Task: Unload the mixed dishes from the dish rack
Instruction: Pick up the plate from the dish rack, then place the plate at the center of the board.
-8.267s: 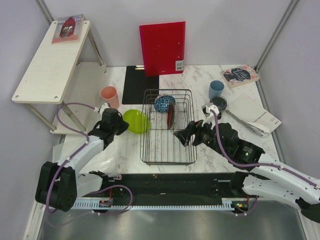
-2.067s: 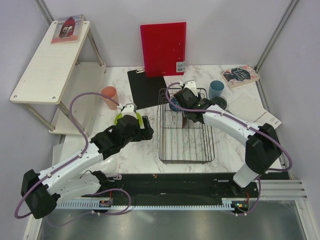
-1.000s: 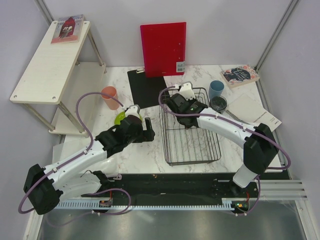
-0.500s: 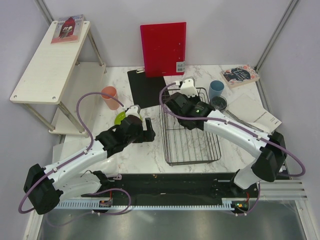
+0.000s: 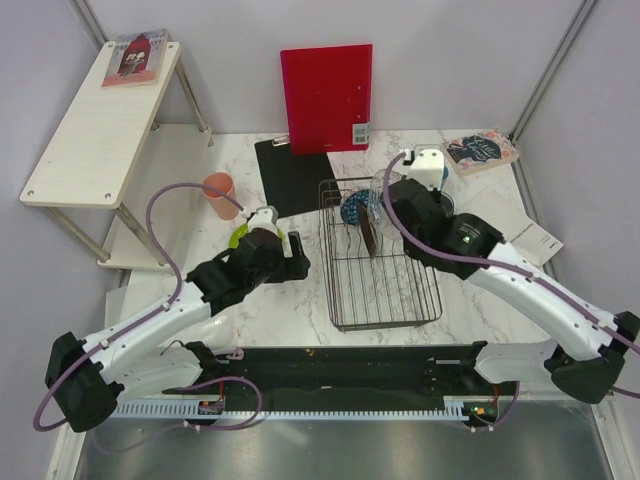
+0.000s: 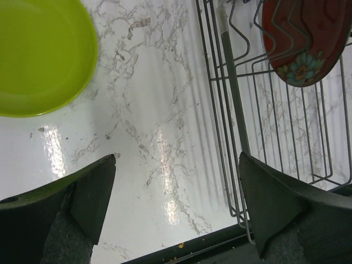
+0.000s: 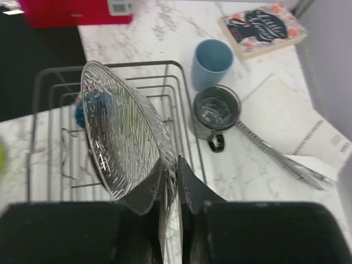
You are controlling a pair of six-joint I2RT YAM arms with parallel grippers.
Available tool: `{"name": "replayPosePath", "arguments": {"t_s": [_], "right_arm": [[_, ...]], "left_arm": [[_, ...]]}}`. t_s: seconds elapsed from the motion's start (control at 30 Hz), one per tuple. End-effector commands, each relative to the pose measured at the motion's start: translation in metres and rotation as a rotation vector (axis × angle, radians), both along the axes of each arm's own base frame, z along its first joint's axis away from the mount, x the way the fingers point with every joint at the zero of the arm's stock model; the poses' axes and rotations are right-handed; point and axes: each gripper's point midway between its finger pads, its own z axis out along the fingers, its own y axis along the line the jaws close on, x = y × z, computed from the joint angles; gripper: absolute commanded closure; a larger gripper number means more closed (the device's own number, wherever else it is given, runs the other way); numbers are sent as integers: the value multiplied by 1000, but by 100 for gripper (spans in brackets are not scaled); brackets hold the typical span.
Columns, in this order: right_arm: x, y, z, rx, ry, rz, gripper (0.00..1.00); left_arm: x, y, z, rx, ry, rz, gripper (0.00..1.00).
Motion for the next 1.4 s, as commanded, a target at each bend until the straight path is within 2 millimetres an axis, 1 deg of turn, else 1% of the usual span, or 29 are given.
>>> {"name": "replayPosePath", "arguments": {"t_s": [0.0, 0.03, 0.07, 0.1, 0.13, 0.17, 0.2, 0.23, 0.27, 0.3, 0.33, 0.37, 0.4, 0.47, 0.5, 0.6, 0.73, 0.8, 0.9, 0.93, 0.97, 1.0, 1.03, 1.07, 1.1, 1.27, 1.3, 1.33, 1.37], "right_arm": [[-16, 31, 19, 322, -29, 185, 100], [-16, 43, 27, 398, -50, 236, 100], [-18, 51, 30, 449, -49, 289, 100], [-18, 55, 33, 499, -54, 320, 100], [-26, 72, 37, 593, -41, 418, 100], [-29, 78, 39, 634, -35, 453, 100], [-29, 79, 33, 662, -17, 473, 100], [-34, 90, 39, 735, -15, 523, 100], [-36, 94, 38, 764, -6, 546, 100], [-37, 96, 28, 779, 16, 553, 100], [-38, 101, 28, 815, 24, 564, 100], [-43, 108, 24, 838, 56, 598, 100], [-42, 112, 11, 840, 88, 590, 100], [-49, 123, 6, 880, 132, 642, 100], [-51, 127, -4, 886, 158, 653, 100], [-58, 139, -11, 920, 205, 705, 100], [-63, 147, -16, 942, 236, 745, 100], [-67, 150, -19, 948, 258, 767, 100], [-68, 151, -16, 953, 253, 784, 100], [-68, 151, -17, 952, 254, 785, 100], [-68, 151, -16, 952, 249, 782, 100], [-68, 150, -16, 949, 249, 784, 100], [-68, 150, -16, 949, 246, 782, 100], [-69, 150, -16, 948, 245, 785, 100], [-69, 150, -17, 946, 247, 784, 100], [-69, 150, -20, 927, 250, 794, 100], [-68, 150, -21, 920, 251, 793, 95], [-67, 148, -23, 908, 252, 787, 61], [-61, 144, -27, 877, 231, 747, 44]], "left_arm": [[12, -2, 47, -105, -118, 41, 1], [11, -4, 59, -149, -151, 30, 1], [10, -6, 66, -178, -172, 21, 1], [8, -7, 72, -204, -190, 13, 0], [6, -8, 75, -231, -202, -2, 0], [3, -9, 91, -283, -245, -13, 1], [1, -9, 98, -310, -265, -25, 1], [-2, -11, 100, -335, -273, -44, 1], [-6, -10, 116, -382, -321, -58, 1], [-8, -10, 120, -399, -342, -70, 1], [-11, -9, 116, -403, -343, -81, 1], [-16, -5, 124, -431, -371, -83, 1], [-16, -4, 124, -438, -385, -85, 1], [-20, -3, 128, -457, -409, -97, 1], [-21, -3, 128, -455, -421, -106, 1], [-20, -4, 122, -429, -406, -119, 1], [-17, -8, 113, -410, -381, -124, 1], [-17, -10, 110, -408, -380, -131, 5], [-17, -12, 107, -403, -372, -139, 21], [-16, -12, 105, -400, -370, -136, 29], [-16, -11, 105, -401, -369, -128, 52], [-15, -8, 101, -392, -364, -109, 64], [-14, -6, 100, -392, -365, -101, 84], [-15, -4, 99, -390, -365, -93, 92], [-14, -1, 100, -388, -369, -80, 98], [-15, 1, 103, -391, -385, -80, 98], [-15, 2, 104, -393, -388, -75, 98], [-15, 3, 104, -391, -392, -70, 98], [-14, 5, 104, -389, -391, -59, 98]]}}
